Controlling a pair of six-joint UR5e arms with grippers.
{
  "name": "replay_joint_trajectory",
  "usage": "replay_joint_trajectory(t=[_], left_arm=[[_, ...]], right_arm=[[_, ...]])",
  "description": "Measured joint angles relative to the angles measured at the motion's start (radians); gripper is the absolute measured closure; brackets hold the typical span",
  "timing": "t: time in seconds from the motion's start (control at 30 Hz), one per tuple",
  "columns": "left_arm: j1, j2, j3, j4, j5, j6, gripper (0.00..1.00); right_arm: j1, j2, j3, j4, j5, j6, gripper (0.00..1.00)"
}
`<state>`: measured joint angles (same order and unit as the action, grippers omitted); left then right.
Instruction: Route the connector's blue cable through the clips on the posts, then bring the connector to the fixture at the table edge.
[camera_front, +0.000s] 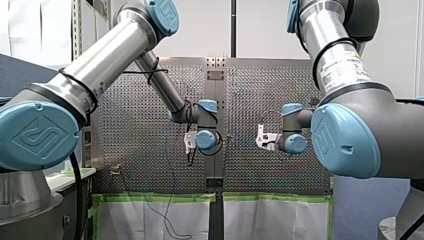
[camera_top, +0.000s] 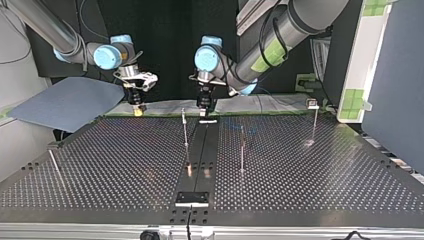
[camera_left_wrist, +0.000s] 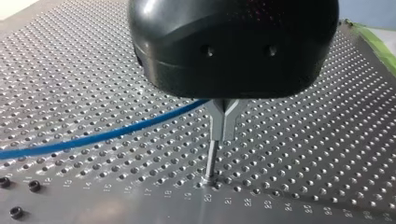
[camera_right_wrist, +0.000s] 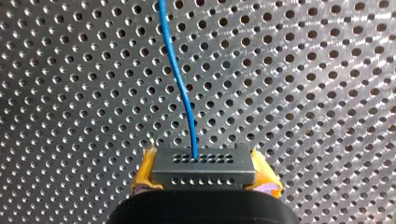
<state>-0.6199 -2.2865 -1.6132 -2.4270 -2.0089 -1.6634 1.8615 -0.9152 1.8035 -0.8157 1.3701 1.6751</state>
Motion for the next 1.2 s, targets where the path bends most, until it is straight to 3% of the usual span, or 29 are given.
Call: replay_joint_trajectory(t=[0.27,0.6,1.2], left_arm=[[0.013,-0.005,0.007,-0.003,0.01,-0.004,1.0],[0.04,-0.055,0.055,-0.026,0.037,-0.036,1.0],[0.067,-0.058,0.116,-0.062,0.05,-0.037,1.0]], right_arm=[[-0.011,0.001,-0.019,0.013,-0.004,0.005,1.0],[-0.019,0.001,-0.035,0.031,-0.006,0.002,1.0],[-0.039,0.003,-0.05,0.038,-0.009,0.005,1.0]])
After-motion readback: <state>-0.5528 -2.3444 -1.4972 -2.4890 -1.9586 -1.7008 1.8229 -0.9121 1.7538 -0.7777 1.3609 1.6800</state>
